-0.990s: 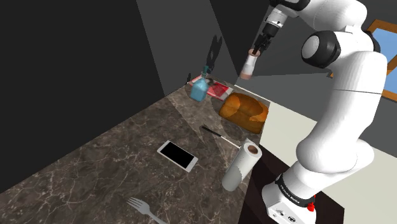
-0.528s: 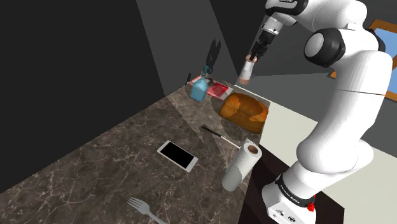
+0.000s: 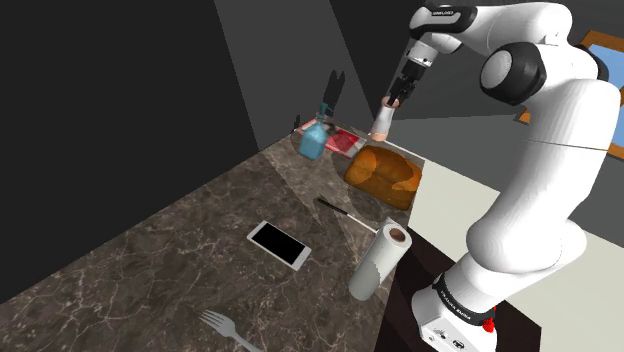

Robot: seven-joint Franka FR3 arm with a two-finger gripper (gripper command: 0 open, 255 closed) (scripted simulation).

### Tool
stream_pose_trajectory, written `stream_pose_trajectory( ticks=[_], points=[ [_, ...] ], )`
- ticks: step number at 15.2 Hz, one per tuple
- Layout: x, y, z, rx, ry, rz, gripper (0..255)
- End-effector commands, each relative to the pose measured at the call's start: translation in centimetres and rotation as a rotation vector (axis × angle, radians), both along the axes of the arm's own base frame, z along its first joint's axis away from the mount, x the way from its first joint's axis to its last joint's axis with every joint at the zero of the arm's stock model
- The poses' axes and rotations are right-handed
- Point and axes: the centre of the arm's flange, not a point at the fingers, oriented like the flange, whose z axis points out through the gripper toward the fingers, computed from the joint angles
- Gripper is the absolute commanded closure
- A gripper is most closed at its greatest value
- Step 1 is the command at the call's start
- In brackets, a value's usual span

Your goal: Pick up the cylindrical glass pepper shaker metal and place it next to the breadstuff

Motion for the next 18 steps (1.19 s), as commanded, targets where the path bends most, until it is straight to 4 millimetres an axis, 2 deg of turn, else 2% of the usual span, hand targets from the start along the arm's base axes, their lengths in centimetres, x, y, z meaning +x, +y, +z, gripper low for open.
stream_pose_trajectory(
  ticks=[1,16,18],
  points=[
    [-0.1,0.0,-1.1,0.0,-0.001,0.0,255],
    [-0.1,0.0,-8.9,0.0,-0.001,0.0,255],
    [-0.1,0.0,-8.9,0.0,-0.001,0.0,255]
  ],
)
